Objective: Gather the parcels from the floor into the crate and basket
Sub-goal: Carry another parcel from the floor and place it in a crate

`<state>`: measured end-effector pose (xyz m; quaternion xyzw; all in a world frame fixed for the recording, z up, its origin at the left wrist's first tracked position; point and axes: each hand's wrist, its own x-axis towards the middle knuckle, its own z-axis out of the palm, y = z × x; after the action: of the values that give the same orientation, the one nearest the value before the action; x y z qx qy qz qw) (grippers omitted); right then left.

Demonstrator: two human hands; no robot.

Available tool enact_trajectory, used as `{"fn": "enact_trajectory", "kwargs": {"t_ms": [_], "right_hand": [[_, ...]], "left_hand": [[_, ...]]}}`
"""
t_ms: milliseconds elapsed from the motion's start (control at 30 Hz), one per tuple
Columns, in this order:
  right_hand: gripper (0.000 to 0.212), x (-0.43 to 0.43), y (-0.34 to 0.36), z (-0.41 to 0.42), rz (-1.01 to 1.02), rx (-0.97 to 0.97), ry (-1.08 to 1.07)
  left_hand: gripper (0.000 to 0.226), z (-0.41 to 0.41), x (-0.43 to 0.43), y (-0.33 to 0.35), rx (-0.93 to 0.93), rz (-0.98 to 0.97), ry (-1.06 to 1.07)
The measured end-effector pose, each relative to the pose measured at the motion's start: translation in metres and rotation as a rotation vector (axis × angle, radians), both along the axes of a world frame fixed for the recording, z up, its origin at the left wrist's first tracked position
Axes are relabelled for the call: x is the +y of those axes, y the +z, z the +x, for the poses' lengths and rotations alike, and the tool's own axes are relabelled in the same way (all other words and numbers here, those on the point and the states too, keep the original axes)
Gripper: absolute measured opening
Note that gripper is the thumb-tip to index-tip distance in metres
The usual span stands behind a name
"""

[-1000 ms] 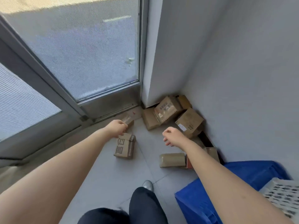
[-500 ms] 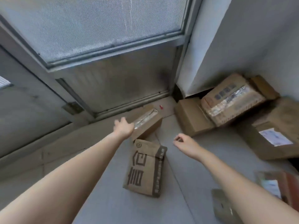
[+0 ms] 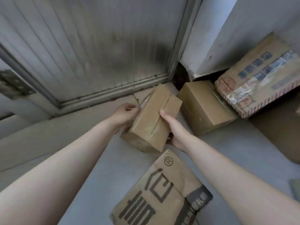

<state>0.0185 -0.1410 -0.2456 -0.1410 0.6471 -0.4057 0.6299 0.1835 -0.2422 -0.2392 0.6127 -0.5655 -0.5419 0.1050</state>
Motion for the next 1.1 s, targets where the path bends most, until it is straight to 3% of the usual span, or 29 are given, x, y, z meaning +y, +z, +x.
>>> {"fn": "enact_trajectory", "kwargs": {"t_ms": [67,133,200,300,400,500,600,767,800,900,1000,1033,1100], "right_hand": [[0.059,0.003,-0.011,-0.01,-0.066,-0.116,-0.139],[0.054,0.008,-0.014,-0.014,-0.11,-0.155,-0.174],[0.053,0.01,-0.014,-0.019,-0.165,-0.175,-0.184],[0.053,0.006,-0.006,-0.033,-0.262,-0.149,-0.264],[0.043,0.006,0.008,-0.043,-0.262,0.069,-0.277],[0.043,0.011,0.016,-0.042,-0.216,0.149,-0.174],[0.062,0.015,0.036,-0.038,-0.225,-0.037,-0.133],[0.041,0.016,0.054,-0.027,-0.256,-0.059,-0.078],[0.041,0.015,0.05,-0.025,-0.248,0.006,-0.108],[0.039,0.015,0.044,-0.025,-0.193,0.312,-0.193],[0.037,0.014,0.046,-0.032,-0.203,0.321,-0.178],[0.045,0.014,0.049,-0.032,-0.206,0.22,-0.14],[0.066,0.017,0.051,-0.033,-0.248,-0.061,-0.109]], "left_hand": [[0.11,-0.003,0.004,-0.003,-0.075,0.199,-0.052],[0.133,-0.002,0.003,-0.004,-0.026,0.308,-0.129],[0.102,-0.006,0.002,0.003,0.066,0.229,-0.153],[0.05,-0.016,0.002,0.012,0.241,0.032,-0.006],[0.039,-0.018,0.009,0.017,0.449,0.029,0.147],[0.025,-0.012,0.019,0.015,0.448,-0.043,0.147],[0.041,-0.009,0.022,0.016,0.374,-0.071,0.055],[0.103,0.001,0.027,0.029,0.408,0.132,-0.001],[0.098,0.003,0.029,0.029,0.405,0.126,-0.004],[0.044,0.005,0.033,0.03,0.446,0.081,0.108],[0.021,0.003,0.035,0.036,0.482,-0.001,0.131],[0.027,0.0,0.036,0.038,0.454,-0.025,0.11],[0.082,-0.006,0.038,0.04,0.316,0.027,0.051]]}}
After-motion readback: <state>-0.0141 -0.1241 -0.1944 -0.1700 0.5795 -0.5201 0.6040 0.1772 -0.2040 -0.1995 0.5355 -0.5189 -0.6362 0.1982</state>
